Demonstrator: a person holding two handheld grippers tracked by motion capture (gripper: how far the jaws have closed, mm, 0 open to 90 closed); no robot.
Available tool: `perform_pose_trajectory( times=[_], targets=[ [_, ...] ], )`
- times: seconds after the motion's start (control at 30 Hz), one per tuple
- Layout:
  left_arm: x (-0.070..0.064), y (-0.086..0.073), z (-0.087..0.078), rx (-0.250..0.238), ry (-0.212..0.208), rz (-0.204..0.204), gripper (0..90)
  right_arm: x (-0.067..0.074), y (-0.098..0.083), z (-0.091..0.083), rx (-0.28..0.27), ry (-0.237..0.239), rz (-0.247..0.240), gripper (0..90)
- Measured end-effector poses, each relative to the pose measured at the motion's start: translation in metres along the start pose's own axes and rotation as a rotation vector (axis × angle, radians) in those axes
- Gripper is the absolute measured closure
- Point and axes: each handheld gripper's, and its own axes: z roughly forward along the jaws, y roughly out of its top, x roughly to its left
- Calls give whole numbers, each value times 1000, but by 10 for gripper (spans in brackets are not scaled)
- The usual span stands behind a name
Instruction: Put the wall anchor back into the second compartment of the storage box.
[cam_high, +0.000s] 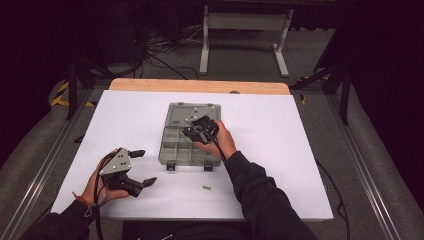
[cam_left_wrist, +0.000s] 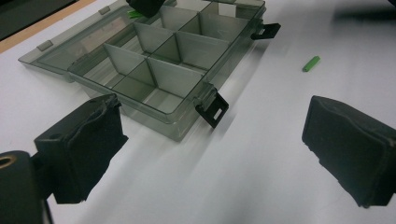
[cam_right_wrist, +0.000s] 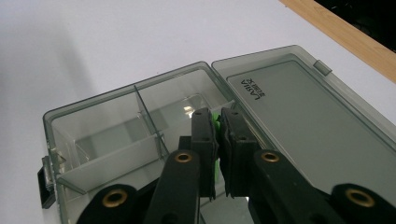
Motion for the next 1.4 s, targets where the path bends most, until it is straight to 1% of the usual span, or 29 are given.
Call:
perform_pose_trajectory(
  times=[0.07,0.27,0.43,0.53,0.57,0.7,0.8,0.93,1.07,1.1,1.17,1.3,1.4],
  targets=[
    [0,0,0,0,-1,-1,57,0,0,0,0,-6,3,849],
    [0,0,0,-1,0,-2,57,0,1,2,4,-4,4,846],
    [0,0,0,-2,-1,-2,58,2,1,3,5,-8,12,806],
    [0,0,0,0,-2,-1,57,2,1,0,-10,-4,23,780],
    [0,0,0,-2,0,-2,57,2,0,-2,-14,-9,21,770],
    [-1,0,0,1,0,-1,58,5,-1,-11,-47,-1,10,735],
    [-1,0,1,0,-2,-9,58,9,0,-17,-68,3,-1,704],
    [-1,0,1,3,-2,-4,57,12,1,-27,-98,4,-14,661],
    [-1,0,1,5,-3,-7,57,15,-2,-37,-118,-11,-6,571],
    [-1,0,1,4,-3,-8,57,16,-4,-41,-129,-14,-3,555],
    [0,0,1,5,-1,-8,57,17,-6,-44,-130,-12,0,528],
    [-1,1,2,6,4,-4,57,21,-12,-52,-123,-23,-32,434],
    [-1,0,2,6,3,-9,57,26,-16,-59,-128,-38,-61,348]
  ],
)
